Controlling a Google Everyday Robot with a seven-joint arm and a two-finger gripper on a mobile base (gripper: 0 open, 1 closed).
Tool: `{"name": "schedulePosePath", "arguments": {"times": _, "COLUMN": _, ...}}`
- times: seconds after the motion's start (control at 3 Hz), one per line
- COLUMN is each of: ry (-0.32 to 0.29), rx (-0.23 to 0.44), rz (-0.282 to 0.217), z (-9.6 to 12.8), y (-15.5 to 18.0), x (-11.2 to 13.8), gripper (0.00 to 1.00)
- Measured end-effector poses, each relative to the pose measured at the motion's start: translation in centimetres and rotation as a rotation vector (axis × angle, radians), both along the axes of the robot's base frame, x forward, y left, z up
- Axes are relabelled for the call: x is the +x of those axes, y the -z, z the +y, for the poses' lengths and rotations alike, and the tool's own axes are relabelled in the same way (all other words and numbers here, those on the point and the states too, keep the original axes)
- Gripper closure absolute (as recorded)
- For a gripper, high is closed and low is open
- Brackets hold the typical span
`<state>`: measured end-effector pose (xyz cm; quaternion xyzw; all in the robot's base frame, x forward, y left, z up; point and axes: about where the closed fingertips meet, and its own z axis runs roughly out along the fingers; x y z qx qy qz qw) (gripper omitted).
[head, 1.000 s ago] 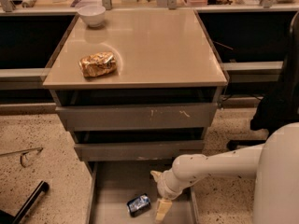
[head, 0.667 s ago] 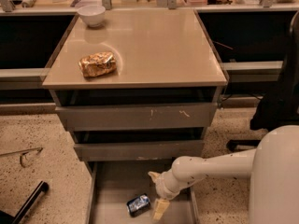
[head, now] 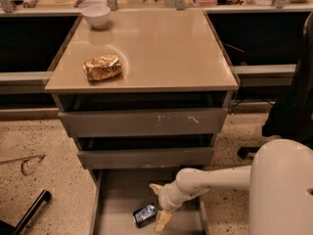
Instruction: Pick pepsi can from bottom drawer and place on counter
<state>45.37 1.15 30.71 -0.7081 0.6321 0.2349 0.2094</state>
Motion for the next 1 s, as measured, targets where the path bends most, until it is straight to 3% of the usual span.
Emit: {"name": "schedulePosePath", "arguments": {"times": 1.0, "ry": -0.034, "rx": -0.089, "rz": 0.046, "z": 2.1, "y": 10.2, "x": 1.2, "gripper": 0.0}}
